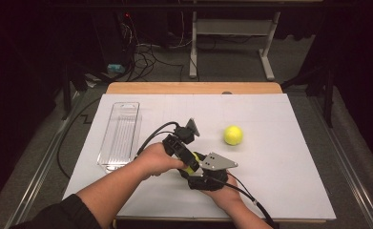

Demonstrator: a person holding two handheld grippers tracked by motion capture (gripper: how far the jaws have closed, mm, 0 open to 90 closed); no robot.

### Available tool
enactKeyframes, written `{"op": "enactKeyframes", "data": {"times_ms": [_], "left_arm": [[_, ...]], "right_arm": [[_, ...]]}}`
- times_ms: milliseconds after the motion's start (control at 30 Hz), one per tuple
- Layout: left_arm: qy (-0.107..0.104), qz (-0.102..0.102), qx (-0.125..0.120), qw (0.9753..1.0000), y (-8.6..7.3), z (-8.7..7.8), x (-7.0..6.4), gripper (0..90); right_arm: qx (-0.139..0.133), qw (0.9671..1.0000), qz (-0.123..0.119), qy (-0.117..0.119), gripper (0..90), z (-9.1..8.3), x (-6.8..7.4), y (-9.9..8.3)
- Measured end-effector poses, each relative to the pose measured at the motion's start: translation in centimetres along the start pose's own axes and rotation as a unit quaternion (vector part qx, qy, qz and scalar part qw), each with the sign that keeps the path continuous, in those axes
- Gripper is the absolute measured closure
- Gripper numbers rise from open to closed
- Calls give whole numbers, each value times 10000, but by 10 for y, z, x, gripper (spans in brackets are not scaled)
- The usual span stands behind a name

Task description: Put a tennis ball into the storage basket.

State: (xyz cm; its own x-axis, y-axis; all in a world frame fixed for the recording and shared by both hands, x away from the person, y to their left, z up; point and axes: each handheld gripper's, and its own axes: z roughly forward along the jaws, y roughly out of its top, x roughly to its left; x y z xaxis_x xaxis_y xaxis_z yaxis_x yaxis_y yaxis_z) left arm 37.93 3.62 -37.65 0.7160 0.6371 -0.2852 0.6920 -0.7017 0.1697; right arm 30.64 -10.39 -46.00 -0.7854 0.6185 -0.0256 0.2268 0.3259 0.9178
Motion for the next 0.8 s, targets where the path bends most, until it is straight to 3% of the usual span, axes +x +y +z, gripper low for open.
{"op": "enactKeyframes", "data": {"times_ms": [267,333,500,800], "left_arm": [[112,27,57,9999,2,0,-2,269],[141,26,42,9999,1,-1,-3,269],[268,-57,-27,9996,2,-10,0,270],[457,-233,7,9987,-3,-19,14,270]], "right_arm": [[30,10000,53,67,254,0,-2,0],[-16,9998,127,173,211,1,-4,0],[59,9998,170,36,71,0,-7,-3],[19,9997,175,-161,0,-16,-21,-10]]}}
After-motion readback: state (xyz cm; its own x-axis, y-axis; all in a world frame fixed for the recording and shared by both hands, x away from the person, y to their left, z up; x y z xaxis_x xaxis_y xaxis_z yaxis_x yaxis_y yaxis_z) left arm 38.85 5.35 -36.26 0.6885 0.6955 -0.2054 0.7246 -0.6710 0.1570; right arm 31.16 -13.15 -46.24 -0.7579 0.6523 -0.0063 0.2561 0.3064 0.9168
